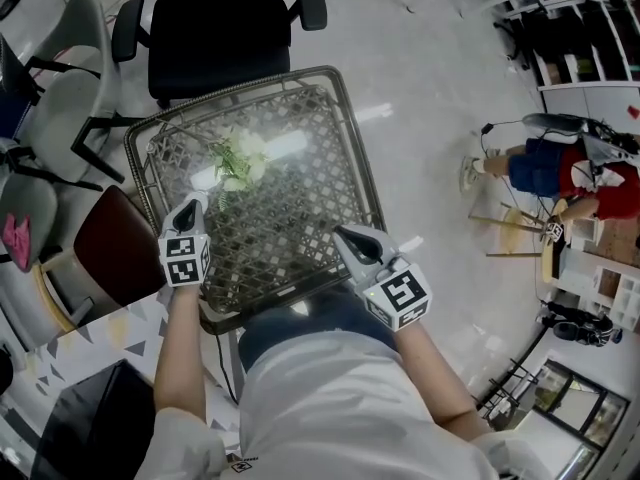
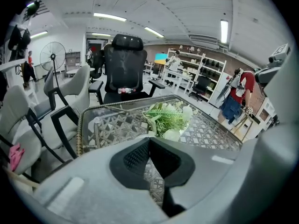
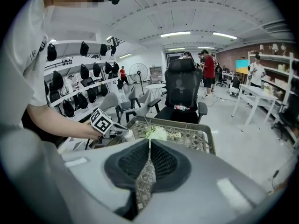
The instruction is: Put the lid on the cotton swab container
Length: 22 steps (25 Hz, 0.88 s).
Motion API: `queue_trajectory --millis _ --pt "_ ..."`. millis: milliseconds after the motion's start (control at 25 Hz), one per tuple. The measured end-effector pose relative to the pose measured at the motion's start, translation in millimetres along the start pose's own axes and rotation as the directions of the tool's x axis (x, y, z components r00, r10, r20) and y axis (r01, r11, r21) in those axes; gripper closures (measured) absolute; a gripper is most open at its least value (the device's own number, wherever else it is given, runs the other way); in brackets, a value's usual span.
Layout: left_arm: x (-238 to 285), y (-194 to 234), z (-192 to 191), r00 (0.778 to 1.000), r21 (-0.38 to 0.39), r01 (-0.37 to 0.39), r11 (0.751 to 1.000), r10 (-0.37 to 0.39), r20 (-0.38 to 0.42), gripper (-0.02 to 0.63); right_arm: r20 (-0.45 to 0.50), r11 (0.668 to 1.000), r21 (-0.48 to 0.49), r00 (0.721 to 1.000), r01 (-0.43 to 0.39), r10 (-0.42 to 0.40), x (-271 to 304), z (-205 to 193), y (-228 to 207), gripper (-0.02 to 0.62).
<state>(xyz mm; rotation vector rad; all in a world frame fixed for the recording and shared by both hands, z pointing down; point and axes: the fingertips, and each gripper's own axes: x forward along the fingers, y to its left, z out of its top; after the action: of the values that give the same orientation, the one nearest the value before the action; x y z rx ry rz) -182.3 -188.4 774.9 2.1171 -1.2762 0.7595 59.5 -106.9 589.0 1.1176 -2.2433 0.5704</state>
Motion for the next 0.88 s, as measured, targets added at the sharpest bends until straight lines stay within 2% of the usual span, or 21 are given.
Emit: queue_trajectory --millis 440,880 --pt "-45.1 -36.3 40.4 0.998 0.053 0.015 0.998 -0.018 0.055 0.597 0.071 0.999 -0.033 0.996 -0.044 0.046 -10.8 19.9 1.9 0.583" --pt "-120.4 -74.3 104.0 0.988 0.071 -0.012 0.997 0.001 0.155 0.597 0.191 0.988 -0.100 0.972 -0.118 0.136 -32.9 73.1 1.0 0.592"
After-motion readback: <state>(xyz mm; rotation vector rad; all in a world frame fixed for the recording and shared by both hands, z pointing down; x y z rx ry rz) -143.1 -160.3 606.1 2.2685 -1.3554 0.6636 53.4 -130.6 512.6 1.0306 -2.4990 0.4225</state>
